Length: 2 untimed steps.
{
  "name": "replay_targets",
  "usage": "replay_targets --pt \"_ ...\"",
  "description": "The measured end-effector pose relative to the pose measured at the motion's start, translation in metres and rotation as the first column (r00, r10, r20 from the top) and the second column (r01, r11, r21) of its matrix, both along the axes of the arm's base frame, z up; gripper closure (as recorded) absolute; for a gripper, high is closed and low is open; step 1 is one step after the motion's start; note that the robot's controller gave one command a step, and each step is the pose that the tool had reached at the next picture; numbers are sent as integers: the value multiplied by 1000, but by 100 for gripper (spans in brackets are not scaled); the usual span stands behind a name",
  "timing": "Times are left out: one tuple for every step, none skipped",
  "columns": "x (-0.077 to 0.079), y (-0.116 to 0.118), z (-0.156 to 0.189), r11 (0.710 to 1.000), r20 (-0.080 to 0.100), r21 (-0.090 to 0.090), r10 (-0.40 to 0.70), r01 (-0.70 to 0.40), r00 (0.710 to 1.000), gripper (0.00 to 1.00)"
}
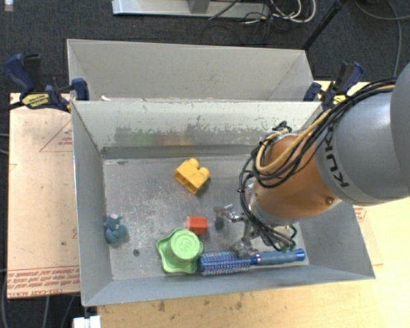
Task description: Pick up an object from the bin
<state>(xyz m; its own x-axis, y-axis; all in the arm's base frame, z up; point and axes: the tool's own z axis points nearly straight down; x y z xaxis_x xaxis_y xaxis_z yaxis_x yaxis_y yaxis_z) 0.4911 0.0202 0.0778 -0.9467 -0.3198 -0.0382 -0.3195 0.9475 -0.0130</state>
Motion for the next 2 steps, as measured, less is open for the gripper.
replay_targets --pt "12 -89 107 983 -31 -4 182 -182 983 0" --pt "50 -90 -12 992 -43 3 124 -124 991 0"
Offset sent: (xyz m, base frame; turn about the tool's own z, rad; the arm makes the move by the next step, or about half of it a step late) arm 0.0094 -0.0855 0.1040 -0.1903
